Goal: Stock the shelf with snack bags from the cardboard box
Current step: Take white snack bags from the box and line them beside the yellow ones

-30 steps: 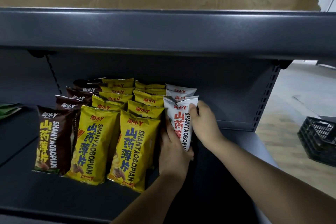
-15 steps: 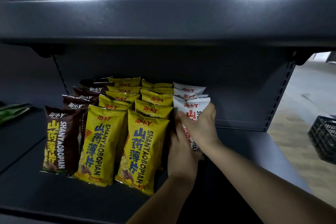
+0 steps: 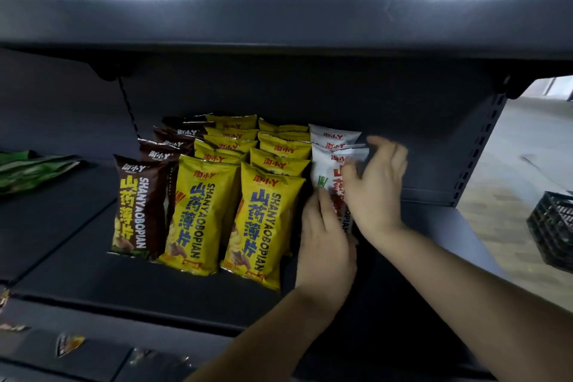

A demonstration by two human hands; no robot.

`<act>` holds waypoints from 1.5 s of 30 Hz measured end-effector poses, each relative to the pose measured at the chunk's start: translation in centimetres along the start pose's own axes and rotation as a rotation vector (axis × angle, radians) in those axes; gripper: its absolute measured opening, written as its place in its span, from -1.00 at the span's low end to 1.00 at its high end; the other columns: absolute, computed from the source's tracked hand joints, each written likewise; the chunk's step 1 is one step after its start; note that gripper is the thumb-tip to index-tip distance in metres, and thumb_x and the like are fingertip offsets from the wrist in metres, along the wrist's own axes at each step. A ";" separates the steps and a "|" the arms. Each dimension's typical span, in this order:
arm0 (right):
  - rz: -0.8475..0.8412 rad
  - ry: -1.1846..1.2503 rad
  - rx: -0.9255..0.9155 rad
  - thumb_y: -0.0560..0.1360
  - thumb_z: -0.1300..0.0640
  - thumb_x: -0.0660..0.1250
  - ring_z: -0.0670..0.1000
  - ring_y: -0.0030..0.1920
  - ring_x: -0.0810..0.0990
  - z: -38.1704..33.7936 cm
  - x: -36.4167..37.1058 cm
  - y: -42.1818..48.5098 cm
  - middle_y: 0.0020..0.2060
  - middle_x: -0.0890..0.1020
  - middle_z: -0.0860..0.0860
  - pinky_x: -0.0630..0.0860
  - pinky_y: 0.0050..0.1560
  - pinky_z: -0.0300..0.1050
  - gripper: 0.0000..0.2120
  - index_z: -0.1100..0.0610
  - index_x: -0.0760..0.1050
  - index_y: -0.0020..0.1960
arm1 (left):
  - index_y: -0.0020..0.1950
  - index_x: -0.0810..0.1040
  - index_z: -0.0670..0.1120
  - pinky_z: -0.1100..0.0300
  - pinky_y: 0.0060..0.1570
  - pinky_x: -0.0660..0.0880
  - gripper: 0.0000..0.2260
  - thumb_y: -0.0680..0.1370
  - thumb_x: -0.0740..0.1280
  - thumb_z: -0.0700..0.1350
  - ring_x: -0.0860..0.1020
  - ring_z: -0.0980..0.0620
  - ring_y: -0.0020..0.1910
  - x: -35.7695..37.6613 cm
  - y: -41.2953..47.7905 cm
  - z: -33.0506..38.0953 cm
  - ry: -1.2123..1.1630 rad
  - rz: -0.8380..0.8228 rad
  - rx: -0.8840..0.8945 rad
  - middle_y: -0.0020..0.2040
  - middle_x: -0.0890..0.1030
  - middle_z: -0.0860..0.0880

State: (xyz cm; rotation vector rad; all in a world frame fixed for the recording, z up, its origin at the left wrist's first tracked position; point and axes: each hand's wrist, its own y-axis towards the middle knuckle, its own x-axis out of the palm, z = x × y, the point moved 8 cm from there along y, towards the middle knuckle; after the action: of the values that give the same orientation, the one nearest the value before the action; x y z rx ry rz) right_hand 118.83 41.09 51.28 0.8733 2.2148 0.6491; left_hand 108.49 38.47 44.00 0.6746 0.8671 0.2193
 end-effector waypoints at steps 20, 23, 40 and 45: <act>-0.668 0.557 0.326 0.56 -0.11 0.25 -0.11 0.21 0.50 -5.0 7.3 -5.3 0.19 0.53 -0.13 0.40 0.05 -0.35 -0.55 0.02 0.32 0.39 | 0.54 -0.18 -0.09 0.03 0.32 0.25 -0.08 0.44 0.36 0.17 0.27 -0.10 0.42 -5.6 -1.5 -8.9 -0.052 -0.110 -0.275 0.44 0.28 -0.08; -0.664 0.531 0.285 0.50 -0.03 0.36 -0.10 0.21 0.52 -4.4 7.3 -5.7 0.19 0.55 -0.10 0.44 0.08 -0.32 -0.54 0.01 0.33 0.34 | 0.54 -0.18 -0.04 -0.07 0.36 0.27 -0.10 0.45 0.37 0.15 0.20 -0.02 0.46 -4.9 -1.4 -9.3 -0.151 -0.114 -0.262 0.46 0.20 -0.03; -0.461 0.199 0.233 0.21 -0.52 0.22 -0.02 0.02 0.63 -0.2 9.8 -9.6 0.00 0.64 0.03 0.59 0.00 -0.01 -0.17 0.12 0.54 0.14 | 0.53 -0.11 -0.19 0.03 0.36 0.28 -0.12 0.45 0.42 -0.02 0.21 -0.13 0.45 -4.3 -1.5 -10.5 -0.200 -0.105 -0.307 0.45 0.21 -0.16; -0.528 0.063 0.237 0.28 -0.46 0.14 0.08 0.08 0.59 -1.6 8.8 -10.4 0.04 0.61 0.09 0.53 0.04 -0.07 -0.20 0.17 0.51 0.17 | 0.48 -0.31 -0.32 0.13 0.42 0.17 -0.01 0.48 0.33 0.14 0.13 -0.13 0.47 -4.4 -3.7 -9.1 0.085 -0.232 -0.346 0.46 0.11 -0.22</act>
State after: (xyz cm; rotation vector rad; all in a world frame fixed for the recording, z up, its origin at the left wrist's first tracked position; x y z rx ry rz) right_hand 108.62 40.35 42.16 0.3430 2.4691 0.1660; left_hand 98.40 37.90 40.28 0.2414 0.9520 0.1842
